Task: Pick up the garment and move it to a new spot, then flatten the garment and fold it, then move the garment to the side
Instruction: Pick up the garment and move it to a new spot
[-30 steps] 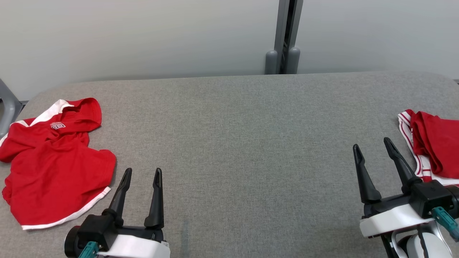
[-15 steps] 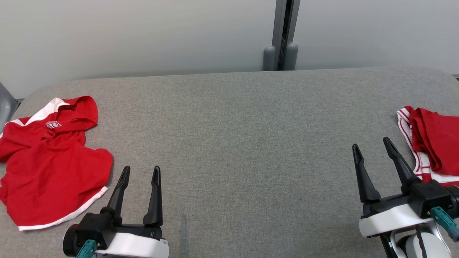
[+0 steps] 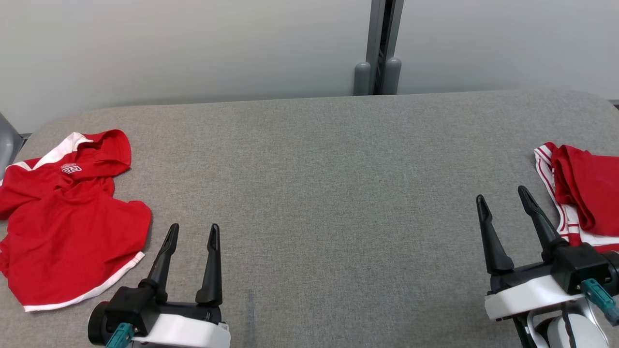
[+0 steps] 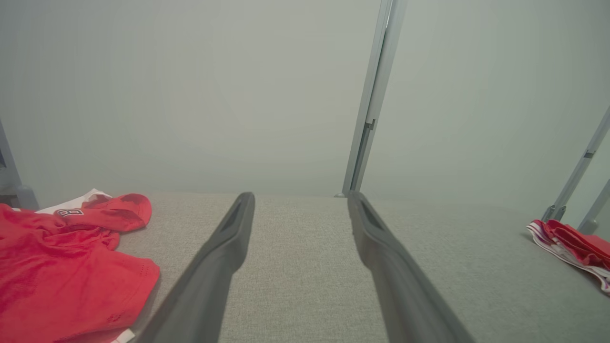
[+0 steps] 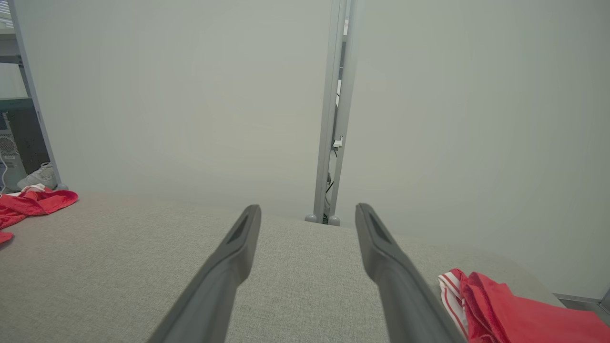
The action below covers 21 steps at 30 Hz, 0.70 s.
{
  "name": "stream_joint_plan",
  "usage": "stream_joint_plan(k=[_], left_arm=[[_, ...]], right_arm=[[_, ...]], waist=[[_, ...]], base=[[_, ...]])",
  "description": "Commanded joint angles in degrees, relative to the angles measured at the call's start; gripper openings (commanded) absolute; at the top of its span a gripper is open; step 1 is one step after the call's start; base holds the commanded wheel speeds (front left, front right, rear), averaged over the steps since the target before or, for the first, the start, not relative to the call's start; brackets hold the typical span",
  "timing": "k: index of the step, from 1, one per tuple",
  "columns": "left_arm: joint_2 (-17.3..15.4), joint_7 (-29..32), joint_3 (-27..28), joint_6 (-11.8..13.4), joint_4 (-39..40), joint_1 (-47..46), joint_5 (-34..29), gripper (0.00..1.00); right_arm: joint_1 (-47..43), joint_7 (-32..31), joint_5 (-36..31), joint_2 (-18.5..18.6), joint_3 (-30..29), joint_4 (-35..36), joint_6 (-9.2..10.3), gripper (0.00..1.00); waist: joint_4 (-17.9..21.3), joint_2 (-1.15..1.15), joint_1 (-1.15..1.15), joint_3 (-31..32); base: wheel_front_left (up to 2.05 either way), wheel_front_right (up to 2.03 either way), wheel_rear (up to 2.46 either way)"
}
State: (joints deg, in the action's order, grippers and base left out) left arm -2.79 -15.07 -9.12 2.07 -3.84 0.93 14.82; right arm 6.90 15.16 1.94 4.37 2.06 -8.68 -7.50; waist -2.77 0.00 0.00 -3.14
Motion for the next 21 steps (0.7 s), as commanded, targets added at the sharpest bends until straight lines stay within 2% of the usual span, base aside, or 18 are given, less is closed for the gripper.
stream_joint_plan(k=[1,10,21], left_arm=[[-0.2,0.1,0.0,0.0,-0.1,-0.6,0.2,1.00],[-0.2,0.1,-0.1,-0.3,-0.5,-0.8,0.0,1.00],[-0.2,0.1,-0.2,0.5,-0.9,-0.8,-0.4,1.00]], right_arm=[[0.2,0.1,-0.3,0.1,-0.2,-0.2,0.02,1.00],[0.2,0.1,1.4,-0.1,0.2,-0.9,0.02,1.00],[0.1,0.1,1.5,0.1,0.5,-1.4,0.02,1.00]], waist=[[0.0,0.00,0.00,-0.1],[-0.1,0.00,0.00,-0.2],[-0.3,0.00,0.00,-0.3]], base=[[0.00,0.00,0.00],[0.00,0.00,0.00],[0.00,0.00,0.00]])
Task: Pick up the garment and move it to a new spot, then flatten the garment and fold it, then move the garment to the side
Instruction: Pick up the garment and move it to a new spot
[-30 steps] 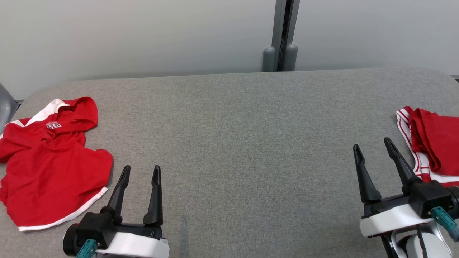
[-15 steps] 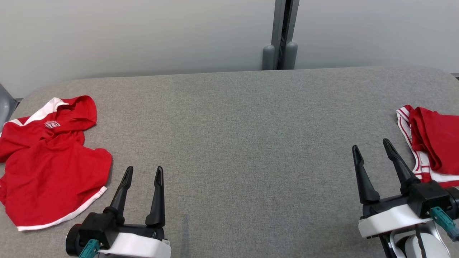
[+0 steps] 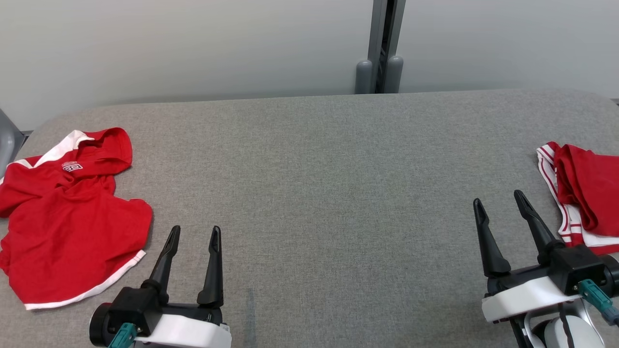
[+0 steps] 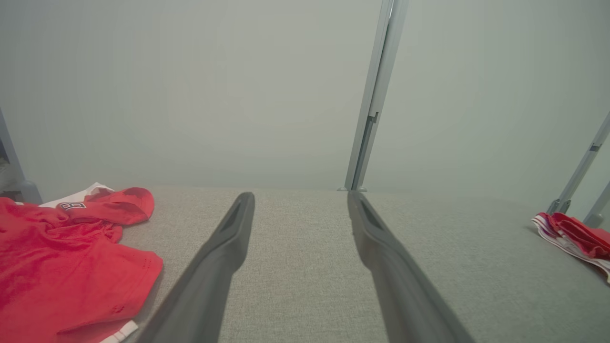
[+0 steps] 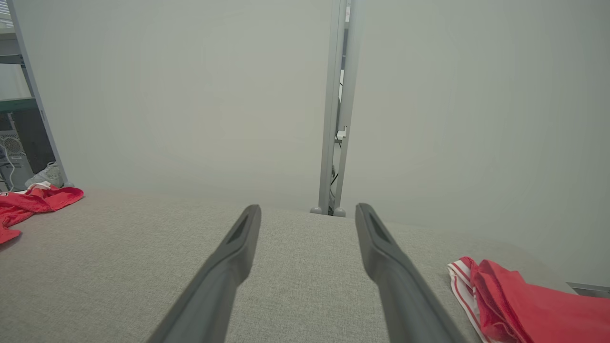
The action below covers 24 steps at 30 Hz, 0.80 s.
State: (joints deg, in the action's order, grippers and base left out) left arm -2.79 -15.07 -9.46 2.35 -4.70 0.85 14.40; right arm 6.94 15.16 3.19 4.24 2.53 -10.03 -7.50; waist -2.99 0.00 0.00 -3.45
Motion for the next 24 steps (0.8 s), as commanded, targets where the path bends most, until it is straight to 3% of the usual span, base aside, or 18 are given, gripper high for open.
stream_joint_plan(k=[1,11,24], left_arm=[[-0.2,0.1,0.1,0.2,-0.1,-0.8,0.0,1.00],[-0.2,0.1,-0.1,0.1,-0.7,-1.3,0.4,1.00],[-0.2,0.1,1.9,0.3,-1.2,-0.2,0.7,1.00]], right_arm=[[0.1,0.1,0.3,0.3,0.0,-0.1,0.02,1.00],[0.0,0.1,0.4,0.3,0.2,-0.2,0.02,1.00],[-0.7,0.1,0.8,0.5,3.3,-1.2,0.02,1.00]], waist=[[-0.1,0.00,0.00,-0.1],[-2.4,0.00,0.00,-0.4],[-12.5,0.00,0.00,0.6]], base=[[0.00,0.00,0.00],[0.00,0.00,0.00],[0.00,0.00,0.00]])
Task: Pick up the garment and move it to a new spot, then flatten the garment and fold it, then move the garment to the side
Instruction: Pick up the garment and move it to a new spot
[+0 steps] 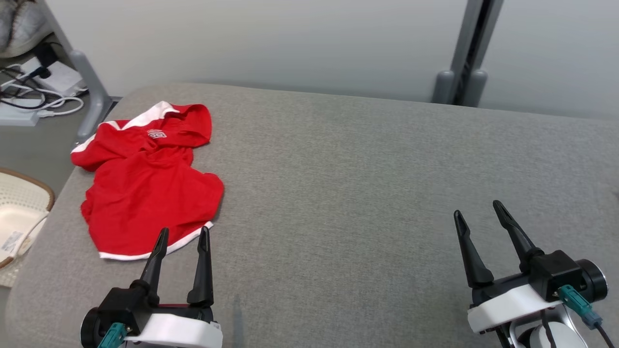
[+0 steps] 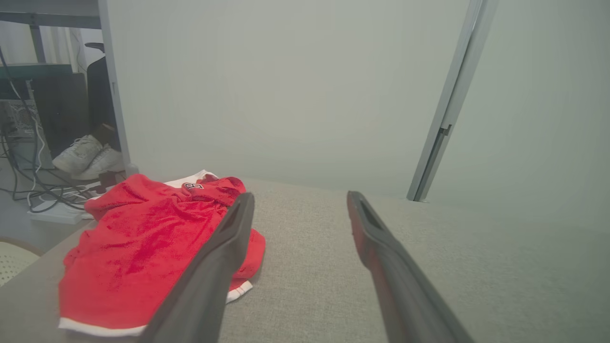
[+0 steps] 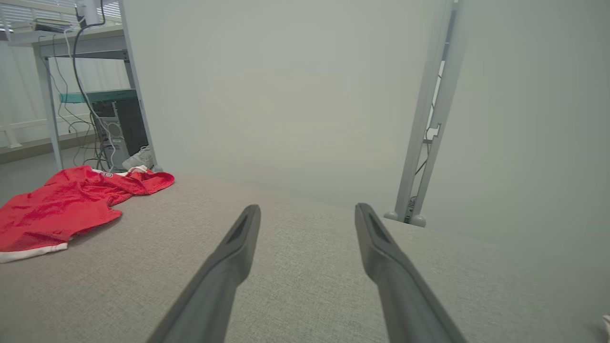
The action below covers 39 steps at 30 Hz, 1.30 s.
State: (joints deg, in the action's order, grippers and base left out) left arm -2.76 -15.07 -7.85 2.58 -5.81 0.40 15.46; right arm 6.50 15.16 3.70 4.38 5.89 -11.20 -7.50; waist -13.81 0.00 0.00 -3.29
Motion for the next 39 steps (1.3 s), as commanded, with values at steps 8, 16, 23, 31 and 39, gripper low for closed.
stream_joint_plan(k=[8,16,23,31,39], left_arm=[[-0.3,0.1,1.4,-0.4,-0.1,1.3,-0.5,1.00],[-0.3,0.1,1.8,-0.5,-0.1,2.3,-0.6,1.00],[-0.3,0.1,1.9,-0.2,0.0,2.6,-0.5,1.00],[-0.3,0.1,2.2,0.1,0.4,2.0,0.1,1.00],[-0.3,0.1,4.2,-1.1,-0.4,-1.8,0.1,1.00]], right_arm=[[-0.7,0.1,0.7,0.6,1.4,-0.7,0.02,1.00],[-0.9,0.1,1.0,0.6,3.1,-1.5,0.02,1.00],[-1.0,0.1,1.1,0.6,3.3,-1.8,0.02,1.00],[-0.1,0.1,1.3,1.0,3.2,-1.9,0.02,1.00],[2.4,0.1,-0.8,2.1,3.7,-0.7,0.02,1.00]], waist=[[-7.9,0.00,0.00,1.0],[-11.8,0.00,0.00,1.5],[-12.5,0.00,0.00,1.8],[-11.5,0.00,0.00,1.0],[-9.3,0.00,0.00,-4.3]], base=[[0.00,0.00,0.00],[0.00,0.00,0.00],[0.00,0.00,0.00],[0.00,0.00,0.00],[0.00,0.00,0.00]])
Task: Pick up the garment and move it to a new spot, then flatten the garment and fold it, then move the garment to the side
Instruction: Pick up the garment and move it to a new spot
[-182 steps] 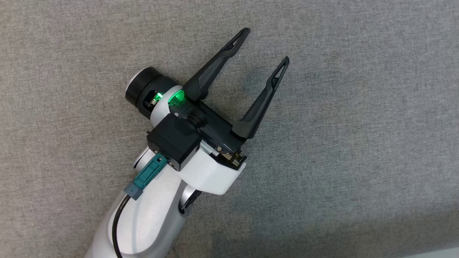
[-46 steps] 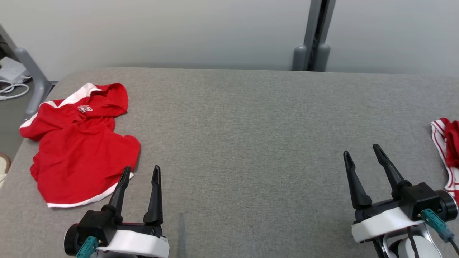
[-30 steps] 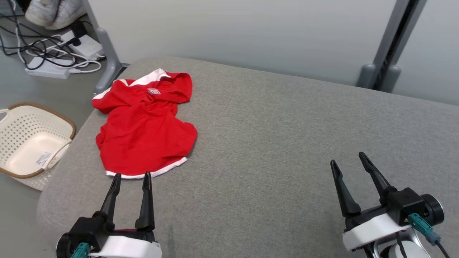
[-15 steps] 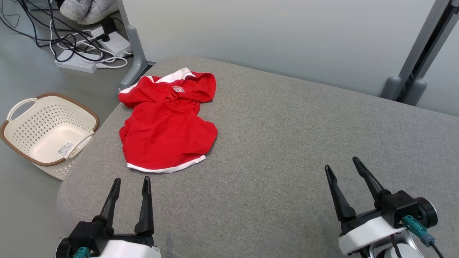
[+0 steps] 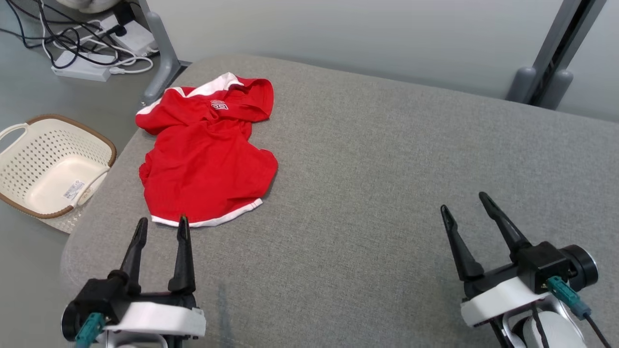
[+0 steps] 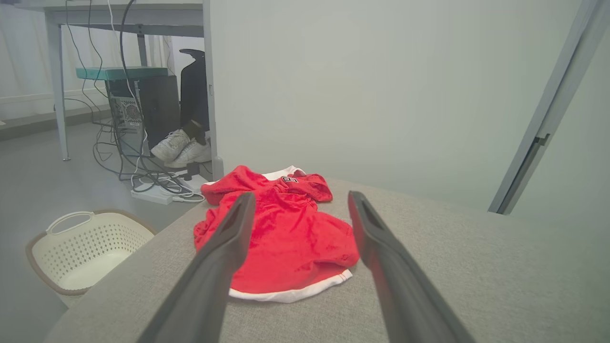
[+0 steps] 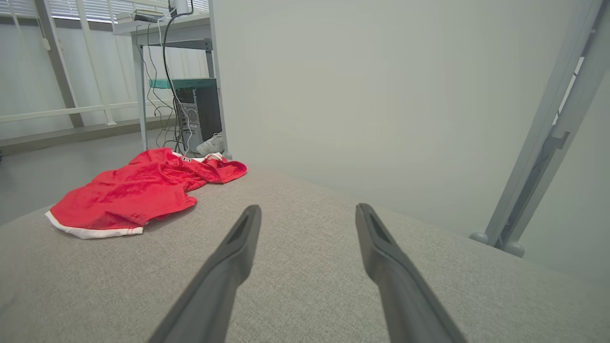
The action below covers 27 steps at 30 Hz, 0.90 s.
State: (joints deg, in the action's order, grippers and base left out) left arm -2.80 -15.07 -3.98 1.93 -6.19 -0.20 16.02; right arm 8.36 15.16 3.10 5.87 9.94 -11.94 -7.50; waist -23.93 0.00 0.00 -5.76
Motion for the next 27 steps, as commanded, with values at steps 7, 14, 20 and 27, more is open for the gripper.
stream_joint_plan(k=[7,14,20,27], left_arm=[[-0.5,0.1,3.5,-4.7,-6.8,-12.0,-0.1,1.00],[-4.6,1.7,4.4,-8.5,-24.4,-29.1,3.6,1.00],[-11.0,7.7,2.4,-9.3,-35.8,-42.4,5.5,1.00],[-16.2,15.5,-2.6,-9.4,-44.5,-53.3,8.4,1.00]], right_arm=[[4.7,-2.5,-2.1,2.9,-0.8,5.2,0.02,1.00],[7.6,-7.0,-3.1,5.8,0.3,12.9,0.02,1.00],[9.4,-9.2,-3.4,6.9,1.8,16.9,0.02,1.00],[10.2,-10.0,-3.5,7.6,2.2,19.4,0.02,1.00]], waist=[[1.5,0.00,0.00,-11.6],[2.0,0.00,0.00,-19.6],[4.1,0.00,0.00,-23.9],[6.8,0.00,0.00,-27.0]], base=[[0.00,0.00,0.00],[0.00,0.00,0.00],[0.00,0.00,0.00],[0.00,0.00,0.00]])
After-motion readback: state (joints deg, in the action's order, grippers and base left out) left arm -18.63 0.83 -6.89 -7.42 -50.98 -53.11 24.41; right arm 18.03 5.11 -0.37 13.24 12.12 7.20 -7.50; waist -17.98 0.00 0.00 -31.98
